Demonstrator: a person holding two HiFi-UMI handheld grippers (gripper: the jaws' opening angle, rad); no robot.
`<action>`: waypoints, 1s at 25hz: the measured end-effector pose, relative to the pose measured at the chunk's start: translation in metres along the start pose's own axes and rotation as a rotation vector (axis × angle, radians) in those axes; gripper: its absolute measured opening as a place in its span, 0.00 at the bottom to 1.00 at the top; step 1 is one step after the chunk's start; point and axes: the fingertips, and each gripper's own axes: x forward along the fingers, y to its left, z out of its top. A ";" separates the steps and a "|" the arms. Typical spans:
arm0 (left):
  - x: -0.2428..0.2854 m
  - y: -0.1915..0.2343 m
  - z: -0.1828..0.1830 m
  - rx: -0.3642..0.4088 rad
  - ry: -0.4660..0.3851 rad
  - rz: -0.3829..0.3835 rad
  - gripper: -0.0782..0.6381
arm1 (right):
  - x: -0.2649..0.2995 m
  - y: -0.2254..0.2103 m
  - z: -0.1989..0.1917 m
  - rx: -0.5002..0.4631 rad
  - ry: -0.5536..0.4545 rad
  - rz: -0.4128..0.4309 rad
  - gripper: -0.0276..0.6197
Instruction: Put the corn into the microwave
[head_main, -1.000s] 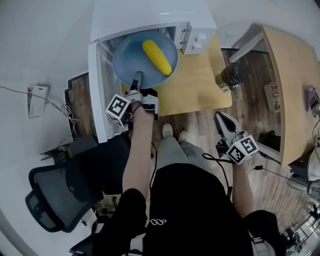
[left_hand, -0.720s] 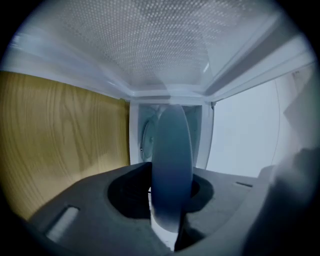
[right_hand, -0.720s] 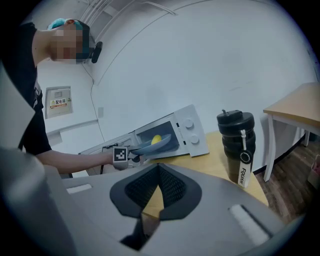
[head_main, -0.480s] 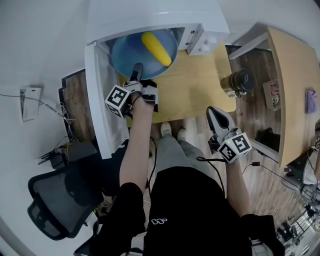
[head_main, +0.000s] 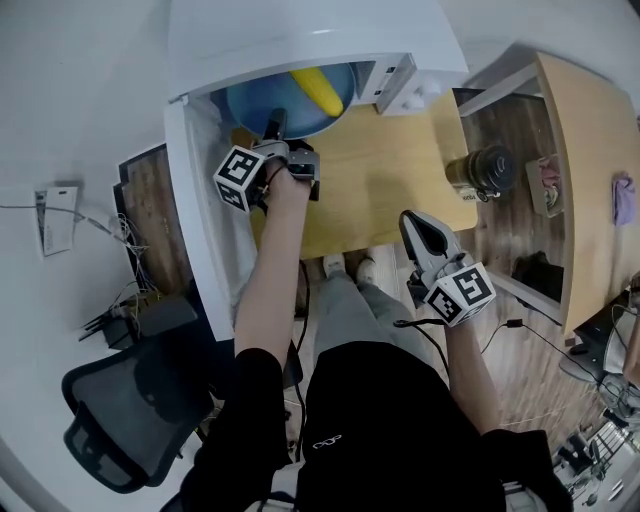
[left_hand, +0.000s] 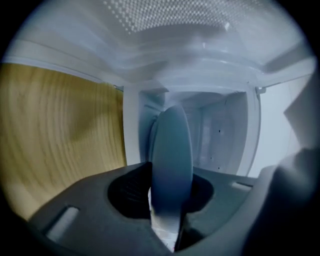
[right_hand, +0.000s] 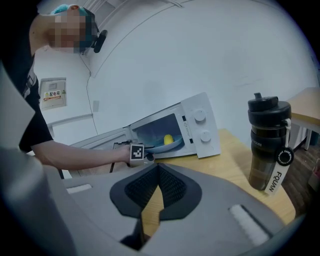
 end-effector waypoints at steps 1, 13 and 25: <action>0.007 -0.001 0.002 -0.002 -0.004 -0.003 0.25 | 0.000 0.000 -0.003 0.004 0.002 0.000 0.05; 0.064 -0.031 0.019 0.032 0.003 -0.047 0.31 | -0.001 0.009 -0.014 0.021 0.036 -0.001 0.05; 0.021 -0.017 0.000 0.196 0.102 0.169 0.64 | -0.007 0.035 -0.014 0.028 0.033 0.065 0.05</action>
